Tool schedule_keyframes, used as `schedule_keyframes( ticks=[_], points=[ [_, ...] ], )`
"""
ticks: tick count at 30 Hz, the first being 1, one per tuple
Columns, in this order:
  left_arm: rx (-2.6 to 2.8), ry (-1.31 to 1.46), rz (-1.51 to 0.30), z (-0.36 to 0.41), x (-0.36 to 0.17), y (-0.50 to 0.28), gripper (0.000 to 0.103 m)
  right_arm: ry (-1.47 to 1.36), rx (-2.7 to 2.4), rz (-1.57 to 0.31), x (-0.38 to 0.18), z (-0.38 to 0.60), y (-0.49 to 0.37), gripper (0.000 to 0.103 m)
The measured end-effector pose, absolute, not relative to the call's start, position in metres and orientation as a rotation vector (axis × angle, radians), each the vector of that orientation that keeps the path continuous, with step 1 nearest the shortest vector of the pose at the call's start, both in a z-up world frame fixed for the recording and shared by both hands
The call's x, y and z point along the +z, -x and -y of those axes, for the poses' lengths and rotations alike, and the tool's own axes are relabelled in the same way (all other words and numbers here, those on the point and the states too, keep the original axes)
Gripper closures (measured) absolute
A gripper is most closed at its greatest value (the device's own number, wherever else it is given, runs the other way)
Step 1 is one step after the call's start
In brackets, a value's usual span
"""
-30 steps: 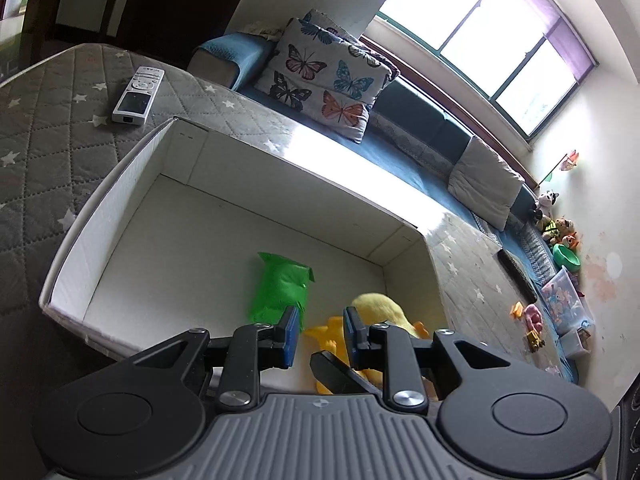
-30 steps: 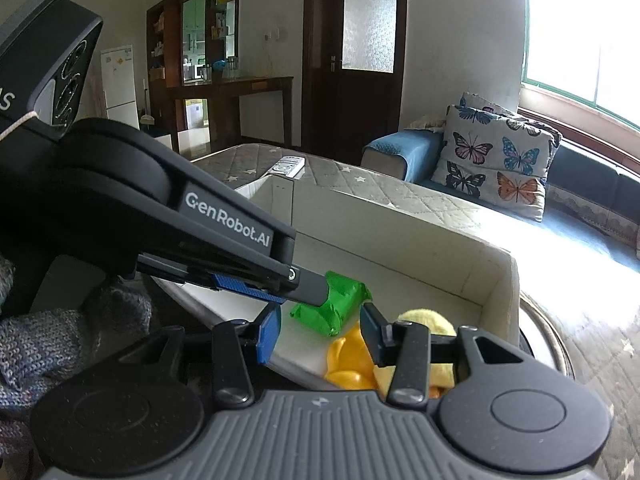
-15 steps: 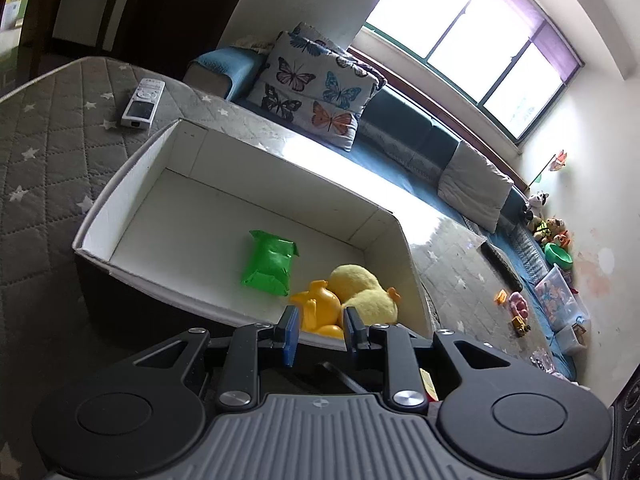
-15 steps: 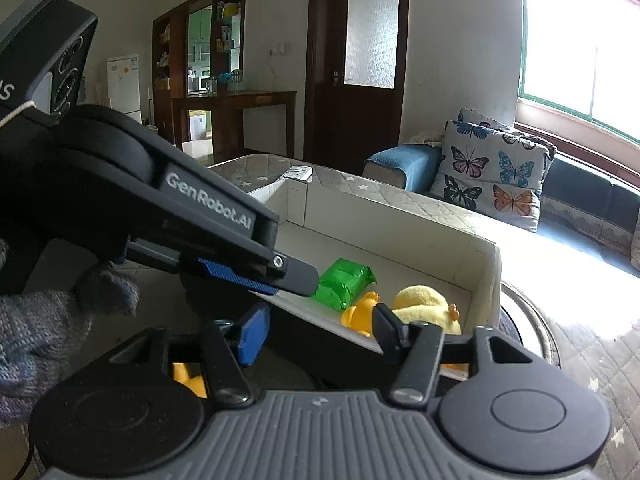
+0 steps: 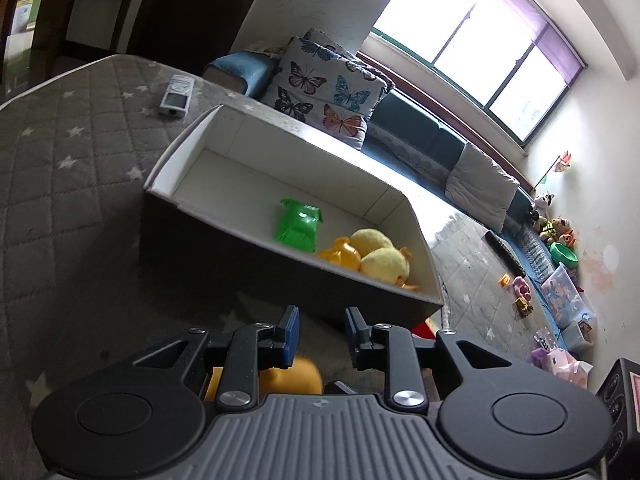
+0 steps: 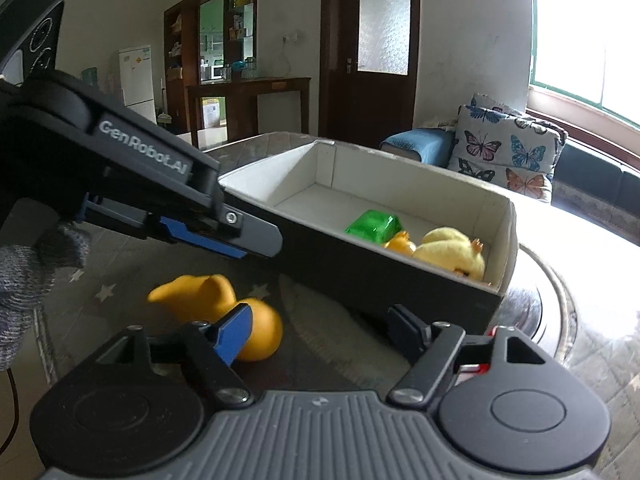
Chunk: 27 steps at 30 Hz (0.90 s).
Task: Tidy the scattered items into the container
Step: 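Move both tools to the large orange rubber duck on the mat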
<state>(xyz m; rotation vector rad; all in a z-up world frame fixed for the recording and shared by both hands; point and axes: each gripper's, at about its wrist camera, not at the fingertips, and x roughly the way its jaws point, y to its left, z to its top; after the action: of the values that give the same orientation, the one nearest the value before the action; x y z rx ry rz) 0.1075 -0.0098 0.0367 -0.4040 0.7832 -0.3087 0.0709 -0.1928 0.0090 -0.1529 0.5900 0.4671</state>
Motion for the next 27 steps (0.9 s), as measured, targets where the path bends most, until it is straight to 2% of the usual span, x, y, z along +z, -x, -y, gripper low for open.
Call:
schedule_keyframes(
  ticks=[11,27],
  points=[
    [-0.233,0.467,-0.796,-0.022,0.022,-0.086,0.075,0.180,0.552,-0.611,-0.004,0.173,-0.068,0.021],
    [-0.206,0.513,-0.806,-0.046,0.010,-0.075,0.074,0.228,0.652,-0.632,-0.015,0.143,-0.064,0.021]
  ],
)
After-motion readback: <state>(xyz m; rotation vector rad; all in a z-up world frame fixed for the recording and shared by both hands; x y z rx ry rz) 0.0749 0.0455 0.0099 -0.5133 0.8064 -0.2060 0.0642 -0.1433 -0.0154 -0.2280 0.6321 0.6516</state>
